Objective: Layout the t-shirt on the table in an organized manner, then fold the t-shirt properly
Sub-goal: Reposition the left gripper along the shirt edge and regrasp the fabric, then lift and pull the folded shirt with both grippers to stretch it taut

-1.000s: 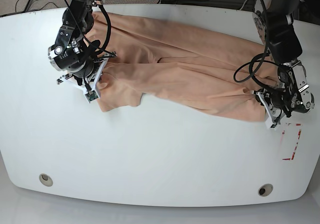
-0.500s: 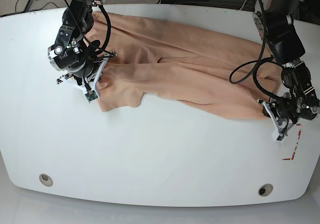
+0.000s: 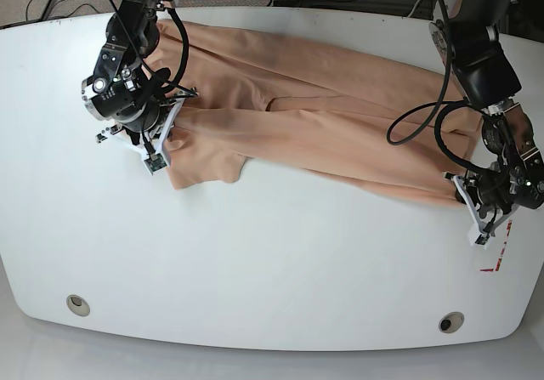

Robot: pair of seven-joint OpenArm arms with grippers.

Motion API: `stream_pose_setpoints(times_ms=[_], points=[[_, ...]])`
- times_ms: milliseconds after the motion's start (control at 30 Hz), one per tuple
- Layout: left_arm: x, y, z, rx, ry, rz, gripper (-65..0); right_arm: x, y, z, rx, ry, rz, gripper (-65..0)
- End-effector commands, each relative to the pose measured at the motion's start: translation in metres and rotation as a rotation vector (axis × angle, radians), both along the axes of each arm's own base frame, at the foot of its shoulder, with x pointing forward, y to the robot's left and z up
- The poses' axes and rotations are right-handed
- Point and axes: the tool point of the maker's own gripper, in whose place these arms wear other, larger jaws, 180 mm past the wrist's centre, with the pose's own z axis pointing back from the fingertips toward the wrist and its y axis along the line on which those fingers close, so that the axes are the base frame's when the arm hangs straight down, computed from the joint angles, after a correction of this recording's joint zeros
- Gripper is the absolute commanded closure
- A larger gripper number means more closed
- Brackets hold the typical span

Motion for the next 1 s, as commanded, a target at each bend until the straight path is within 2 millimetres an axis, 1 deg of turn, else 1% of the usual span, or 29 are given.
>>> stream_pose_setpoints(times_ms=[0, 167, 300, 400, 533, 667, 833, 967], points=[[0.011, 0.007, 0.019, 0.015, -0.055, 0.004, -3.2, 0.008, -0.001, 0.010, 0.002, -0.044, 0.000, -0.5], [0.007, 0.009, 0.017, 0.019, -0.032, 0.010, -3.2, 0.008, -0.001, 0.010, 0.002, -0.044, 0.000, -0.5], [0.003, 0.016, 0.021, 0.025, -0.030, 0.035, -3.1, 0.008, -0.001, 0.010, 0.002, -0.044, 0.000, -0.5], [0.002, 0.020, 0.030, 0.044, -0.051, 0.044, -3.1, 0.009, -0.001, 0.011, 0.002, -0.046, 0.000, -0.5], [0.003, 0.022, 0.048, 0.082, -0.106, 0.042, -3.1, 0.009, -0.001, 0.011, 0.002, -0.046, 0.000, -0.5], [-0.006, 0.023, 0.049, 0.115, -0.117, 0.038, -3.1, 0.013, -0.001, 0.014, 0.002, -0.058, 0.000, -0.5], [-0.014, 0.023, 0.054, 0.149, -0.137, 0.031, -3.1, 0.013, -0.001, 0.014, 0.002, -0.058, 0.000, -0.5], [-0.026, 0.025, 0.057, 0.191, -0.147, 0.023, -3.1, 0.013, 0.000, 0.014, 0.003, -0.058, 0.000, -0.5]])
